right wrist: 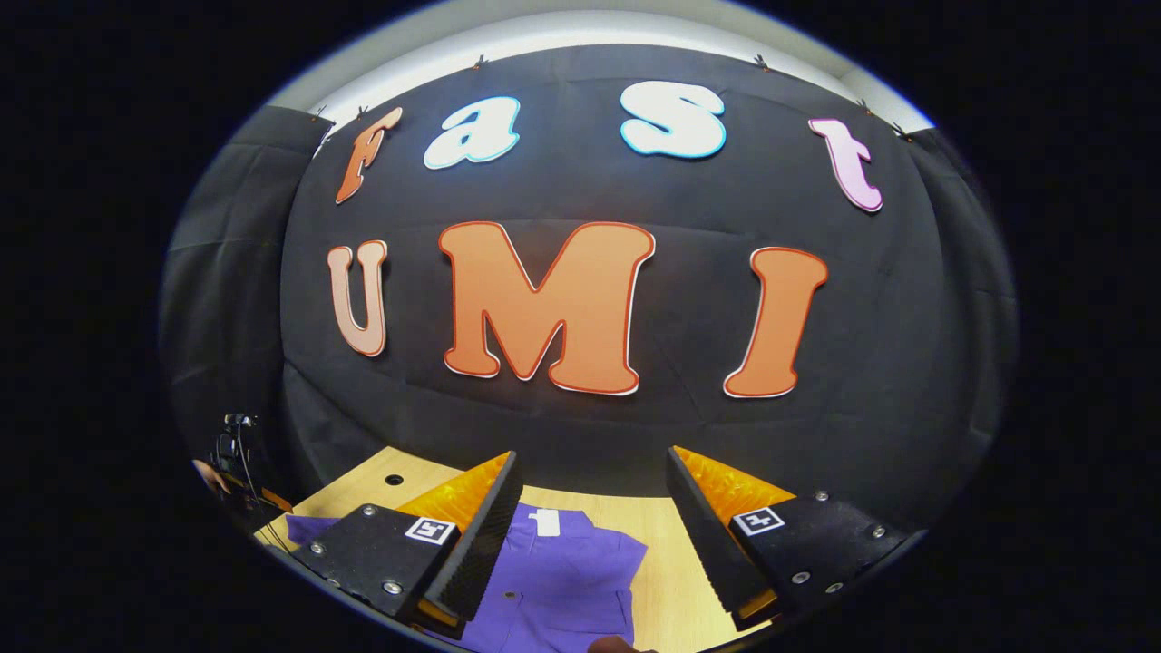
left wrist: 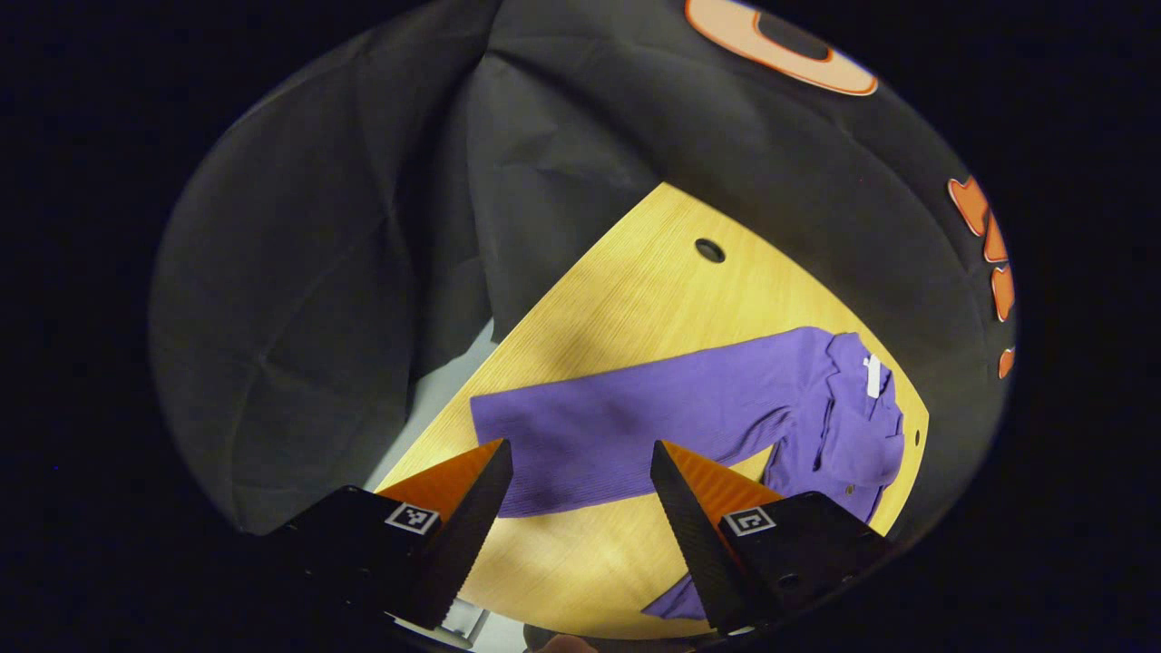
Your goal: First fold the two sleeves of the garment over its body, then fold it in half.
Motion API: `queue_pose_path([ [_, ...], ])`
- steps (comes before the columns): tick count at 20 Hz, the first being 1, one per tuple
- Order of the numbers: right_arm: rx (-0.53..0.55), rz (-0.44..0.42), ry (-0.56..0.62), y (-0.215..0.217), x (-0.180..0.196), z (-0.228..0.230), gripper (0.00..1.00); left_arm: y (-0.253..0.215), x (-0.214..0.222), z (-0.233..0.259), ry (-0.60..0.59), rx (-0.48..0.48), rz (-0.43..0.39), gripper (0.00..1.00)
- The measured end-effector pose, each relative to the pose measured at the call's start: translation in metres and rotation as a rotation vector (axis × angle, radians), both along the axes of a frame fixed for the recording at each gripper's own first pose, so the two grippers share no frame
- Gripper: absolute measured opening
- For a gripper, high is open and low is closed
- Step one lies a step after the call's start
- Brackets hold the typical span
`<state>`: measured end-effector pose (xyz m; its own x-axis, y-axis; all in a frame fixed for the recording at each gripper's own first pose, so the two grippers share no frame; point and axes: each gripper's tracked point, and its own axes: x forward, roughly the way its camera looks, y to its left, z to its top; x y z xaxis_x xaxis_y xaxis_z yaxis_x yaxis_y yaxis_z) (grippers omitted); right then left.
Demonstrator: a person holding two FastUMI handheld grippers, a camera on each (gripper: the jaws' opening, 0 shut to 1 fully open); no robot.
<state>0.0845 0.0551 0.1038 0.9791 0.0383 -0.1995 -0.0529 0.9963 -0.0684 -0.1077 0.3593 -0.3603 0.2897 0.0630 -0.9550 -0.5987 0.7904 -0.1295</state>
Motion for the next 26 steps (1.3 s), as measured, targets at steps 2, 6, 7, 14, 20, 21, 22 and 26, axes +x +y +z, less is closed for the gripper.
queue_pose_path([
  [2,-0.014,-0.024,-0.013,0.000,-0.013,0.000,1.00,0.007,-0.006,-0.017,0.046,-0.032,-0.007,0.98],
  [6,-0.063,-0.069,-0.007,-0.001,-0.036,-0.006,0.95,0.017,-0.023,-0.051,0.140,-0.100,-0.005,0.98],
  [7,-0.074,-0.073,-0.002,0.000,-0.041,-0.007,0.95,0.019,-0.024,-0.058,0.157,-0.112,0.001,0.98],
  [14,-0.140,-0.085,0.017,-0.007,-0.056,-0.008,0.95,0.024,-0.029,-0.096,0.251,-0.129,0.049,0.97],
  [20,-0.110,-0.069,0.009,-0.023,-0.045,-0.009,0.95,0.035,-0.031,-0.103,0.332,-0.047,0.055,0.86],
  [21,-0.107,-0.069,0.007,-0.028,-0.043,-0.011,0.95,0.035,-0.028,-0.103,0.334,-0.041,0.051,0.75],
  [22,-0.103,-0.068,0.007,-0.034,-0.042,-0.013,0.95,0.033,-0.025,-0.103,0.332,-0.045,0.045,0.72],
  [26,-0.079,-0.077,0.034,-0.060,-0.039,-0.028,0.95,0.020,-0.020,-0.103,0.330,-0.036,0.039,0.22],
])
